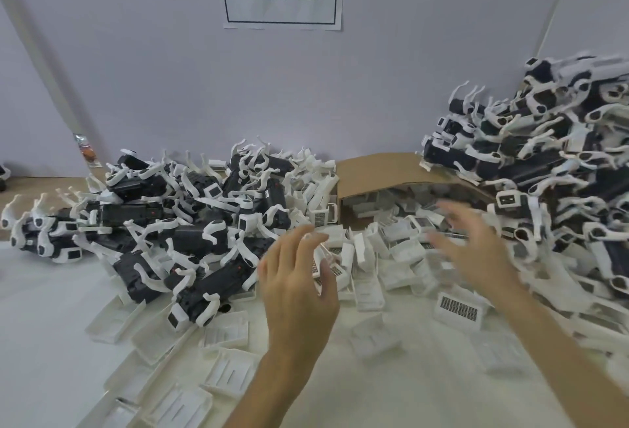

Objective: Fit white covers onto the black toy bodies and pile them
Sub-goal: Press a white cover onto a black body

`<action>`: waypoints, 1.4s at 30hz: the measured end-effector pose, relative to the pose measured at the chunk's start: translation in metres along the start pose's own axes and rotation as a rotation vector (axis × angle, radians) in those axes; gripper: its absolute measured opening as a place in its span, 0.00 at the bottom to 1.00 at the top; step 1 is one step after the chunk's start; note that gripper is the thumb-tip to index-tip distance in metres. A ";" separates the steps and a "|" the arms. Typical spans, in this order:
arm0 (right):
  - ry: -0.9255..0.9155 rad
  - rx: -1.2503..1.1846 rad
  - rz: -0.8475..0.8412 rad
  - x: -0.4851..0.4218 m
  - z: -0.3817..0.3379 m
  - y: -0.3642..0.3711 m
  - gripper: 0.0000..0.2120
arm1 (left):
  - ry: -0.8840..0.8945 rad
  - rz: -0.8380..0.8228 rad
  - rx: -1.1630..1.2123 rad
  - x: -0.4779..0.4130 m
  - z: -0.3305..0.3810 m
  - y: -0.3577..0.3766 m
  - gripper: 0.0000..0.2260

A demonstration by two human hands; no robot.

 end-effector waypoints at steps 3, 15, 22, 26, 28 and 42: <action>-0.002 0.496 -0.133 0.036 0.032 0.044 0.26 | -0.062 0.087 -0.167 -0.005 -0.013 -0.008 0.20; -0.101 0.219 -0.142 0.046 0.032 0.044 0.15 | -0.322 -0.318 -0.300 -0.004 -0.055 0.009 0.11; 0.001 0.256 -0.127 0.040 0.045 0.037 0.18 | -0.411 -0.310 -0.404 -0.004 -0.068 0.005 0.27; -0.022 0.254 -0.122 0.040 0.040 0.036 0.17 | -0.432 -0.320 -0.479 -0.009 -0.077 0.000 0.29; -0.037 0.274 -0.150 0.042 0.036 0.037 0.12 | -0.425 -0.318 -0.488 -0.011 -0.080 -0.002 0.28; -0.152 0.115 -0.187 0.047 0.019 0.045 0.14 | -0.247 0.166 -0.130 -0.013 -0.065 -0.019 0.07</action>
Point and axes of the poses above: each hand's wrist, its own x-axis away from the middle knuckle, its own y-axis out of the palm, z = x × y, the point moved 5 cm from there along -x, towards the middle knuckle, and after that the axes turned 1 degree about -x, right-handed, at the moved point
